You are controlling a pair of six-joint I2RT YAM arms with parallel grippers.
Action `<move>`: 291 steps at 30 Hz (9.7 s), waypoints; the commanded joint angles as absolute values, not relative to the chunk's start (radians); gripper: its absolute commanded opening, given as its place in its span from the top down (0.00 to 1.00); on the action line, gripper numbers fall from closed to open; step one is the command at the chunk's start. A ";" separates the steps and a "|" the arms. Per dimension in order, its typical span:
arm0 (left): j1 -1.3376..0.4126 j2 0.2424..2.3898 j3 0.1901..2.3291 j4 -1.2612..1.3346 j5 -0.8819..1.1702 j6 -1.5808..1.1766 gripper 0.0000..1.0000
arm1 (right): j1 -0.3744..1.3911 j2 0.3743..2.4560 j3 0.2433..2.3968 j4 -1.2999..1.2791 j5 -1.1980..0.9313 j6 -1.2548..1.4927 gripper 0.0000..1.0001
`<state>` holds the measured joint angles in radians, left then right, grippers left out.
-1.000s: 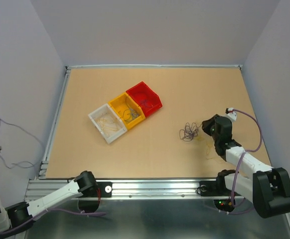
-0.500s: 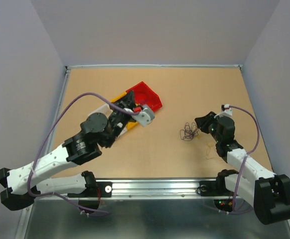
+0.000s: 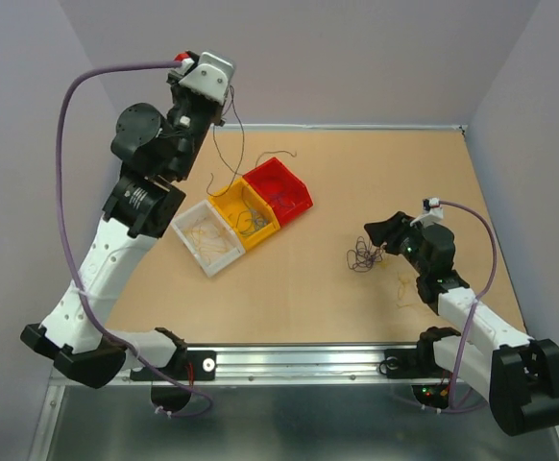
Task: Untangle the cables
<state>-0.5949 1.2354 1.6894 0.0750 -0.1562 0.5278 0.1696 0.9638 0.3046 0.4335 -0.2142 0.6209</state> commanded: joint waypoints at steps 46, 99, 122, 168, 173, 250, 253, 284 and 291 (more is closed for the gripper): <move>-0.471 1.526 2.042 -0.031 0.210 0.310 1.00 | 0.169 0.973 0.281 0.551 -0.313 0.637 0.39; -0.494 1.713 2.255 -0.011 0.175 0.262 1.00 | 0.169 0.985 0.279 0.561 -0.336 0.646 0.39; -0.446 1.471 1.442 0.307 0.192 0.267 1.00 | 0.169 0.969 0.275 0.563 -0.337 0.647 0.39; -0.365 1.624 1.451 0.348 0.195 0.227 1.00 | 0.170 1.014 0.284 0.587 -0.396 0.652 0.39; -0.365 1.612 1.601 0.279 0.244 0.192 1.00 | 0.172 1.023 0.285 0.591 -0.396 0.650 0.39; -0.364 1.506 1.575 0.258 0.351 0.063 1.00 | 0.569 1.819 1.187 0.703 -0.399 0.279 0.00; -0.365 1.506 1.577 0.259 0.359 0.054 1.00 | 0.655 1.844 1.210 0.703 -0.264 0.197 0.00; -0.341 1.525 1.546 0.250 0.359 0.021 1.00 | 0.773 2.033 1.418 0.752 0.261 0.115 0.99; -0.298 1.552 1.425 0.339 0.379 0.005 1.00 | 0.612 1.908 1.258 0.655 -0.066 0.215 0.99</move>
<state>-0.3141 1.5566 1.4921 0.2405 0.3576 0.0219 0.6987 1.9926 1.3045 0.6781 0.0948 0.1806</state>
